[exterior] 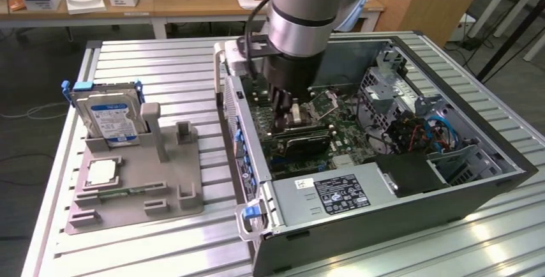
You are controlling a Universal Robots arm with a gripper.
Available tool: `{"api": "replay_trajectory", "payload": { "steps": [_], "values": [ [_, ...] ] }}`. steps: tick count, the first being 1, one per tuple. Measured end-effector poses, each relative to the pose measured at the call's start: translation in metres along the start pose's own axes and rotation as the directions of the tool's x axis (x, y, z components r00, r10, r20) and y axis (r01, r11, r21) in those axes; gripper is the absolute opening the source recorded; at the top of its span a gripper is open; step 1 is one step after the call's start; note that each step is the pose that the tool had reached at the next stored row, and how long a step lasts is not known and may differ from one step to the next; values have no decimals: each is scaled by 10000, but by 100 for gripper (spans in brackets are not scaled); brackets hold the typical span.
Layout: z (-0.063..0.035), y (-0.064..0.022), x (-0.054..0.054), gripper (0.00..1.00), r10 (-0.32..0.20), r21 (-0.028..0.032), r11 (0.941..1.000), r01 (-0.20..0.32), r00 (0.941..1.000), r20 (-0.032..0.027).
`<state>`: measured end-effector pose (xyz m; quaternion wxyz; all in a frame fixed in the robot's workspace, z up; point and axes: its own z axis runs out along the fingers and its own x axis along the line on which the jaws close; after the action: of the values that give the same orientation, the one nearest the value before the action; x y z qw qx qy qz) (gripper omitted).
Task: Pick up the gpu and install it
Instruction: 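Insert the gpu into the slot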
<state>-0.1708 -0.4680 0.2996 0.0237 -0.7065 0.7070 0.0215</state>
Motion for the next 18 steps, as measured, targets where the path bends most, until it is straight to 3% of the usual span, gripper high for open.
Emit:
{"api": "replay_trajectory", "payload": {
  "steps": [4,7,10,14,16,18],
  "values": [
    [2,104,-17,11,-6,107,9999,6,10000,14],
    [5,137,-22,11,-10,175,9998,9,10000,90],
    [6,141,-23,11,-10,175,9998,9,10000,92],
    [9,158,-22,11,-2,57,10000,1,9999,101],
    [9,170,-22,11,-1,29,10000,1,9998,193],
    [11,181,-22,11,0,23,10000,-1,9992,403]
  ]
}}
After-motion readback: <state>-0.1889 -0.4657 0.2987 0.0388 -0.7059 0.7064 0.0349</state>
